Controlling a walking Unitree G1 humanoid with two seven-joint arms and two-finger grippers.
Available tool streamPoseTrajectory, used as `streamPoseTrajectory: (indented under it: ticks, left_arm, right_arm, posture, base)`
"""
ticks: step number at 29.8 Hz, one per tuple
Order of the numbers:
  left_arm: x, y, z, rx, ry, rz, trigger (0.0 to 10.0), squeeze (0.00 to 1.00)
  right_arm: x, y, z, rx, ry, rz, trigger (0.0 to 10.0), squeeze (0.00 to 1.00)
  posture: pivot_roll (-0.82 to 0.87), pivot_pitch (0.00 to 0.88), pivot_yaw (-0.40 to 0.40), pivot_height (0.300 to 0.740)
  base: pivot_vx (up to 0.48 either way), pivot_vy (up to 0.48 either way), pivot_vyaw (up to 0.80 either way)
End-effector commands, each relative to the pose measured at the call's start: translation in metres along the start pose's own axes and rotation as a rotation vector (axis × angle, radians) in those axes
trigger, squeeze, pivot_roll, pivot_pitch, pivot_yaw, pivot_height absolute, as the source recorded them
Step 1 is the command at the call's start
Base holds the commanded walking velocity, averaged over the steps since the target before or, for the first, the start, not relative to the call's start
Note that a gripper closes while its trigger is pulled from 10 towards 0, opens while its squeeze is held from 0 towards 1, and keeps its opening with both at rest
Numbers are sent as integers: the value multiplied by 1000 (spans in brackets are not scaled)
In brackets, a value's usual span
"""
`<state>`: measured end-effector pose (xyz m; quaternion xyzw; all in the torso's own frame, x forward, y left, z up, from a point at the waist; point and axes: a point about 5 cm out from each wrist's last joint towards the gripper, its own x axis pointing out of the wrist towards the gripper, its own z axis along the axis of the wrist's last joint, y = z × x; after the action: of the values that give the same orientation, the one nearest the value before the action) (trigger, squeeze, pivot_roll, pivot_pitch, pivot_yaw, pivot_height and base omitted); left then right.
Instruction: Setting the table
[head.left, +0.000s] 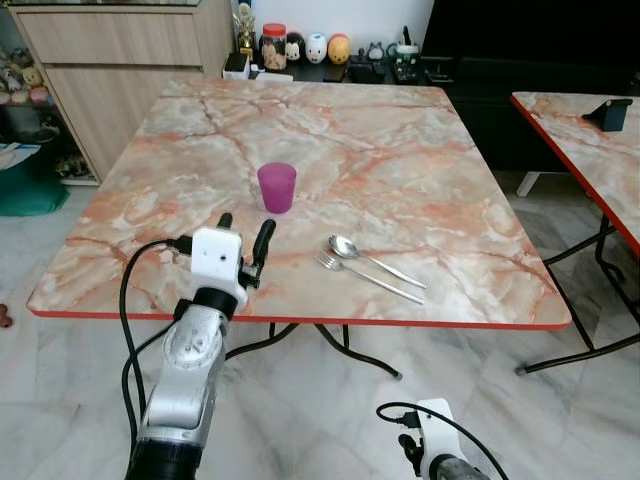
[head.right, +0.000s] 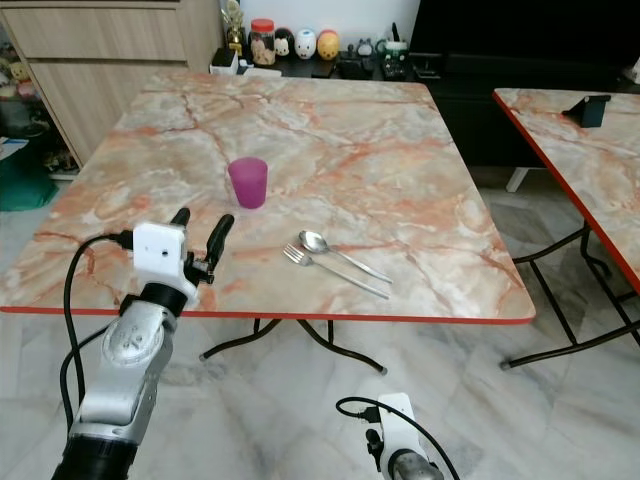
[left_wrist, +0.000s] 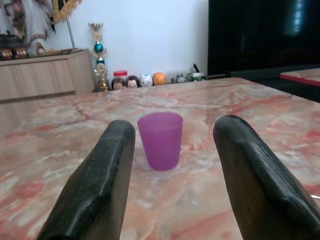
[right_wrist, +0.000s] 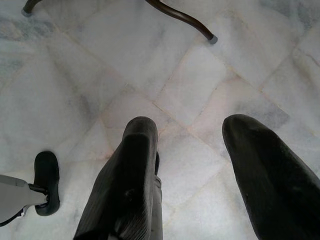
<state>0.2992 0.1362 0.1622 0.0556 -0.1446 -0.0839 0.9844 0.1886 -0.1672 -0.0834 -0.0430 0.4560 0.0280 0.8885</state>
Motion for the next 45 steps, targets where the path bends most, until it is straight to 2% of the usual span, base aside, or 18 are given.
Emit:
streamPoseTrajectory:
  ticks: [1,10,15,45]
  left_arm:
    - [-1,4,-5,-7,14,7,10000,0]
    - [1,6,-8,7,18,9,10000,0]
    - [3,4,-10,7,14,4,10000,0]
    - [6,3,-9,15,-2,-34,10000,0]
  right_arm:
    - [0,-2,1,10,-6,-8,10000,0]
    - [0,-4,1,4,-6,-21,10000,0]
    - [0,-4,1,9,-8,-19,10000,0]
    - [0,0,2,-15,-15,-1,10000,0]
  posture:
    - [81,0,-66,740]
    - [83,0,-70,740]
    - [84,0,-71,740]
    - [89,0,-56,740]
  base:
    - [0,0,0]
    - [135,0,0]
    - [244,0,-532]
    - [247,0,0]
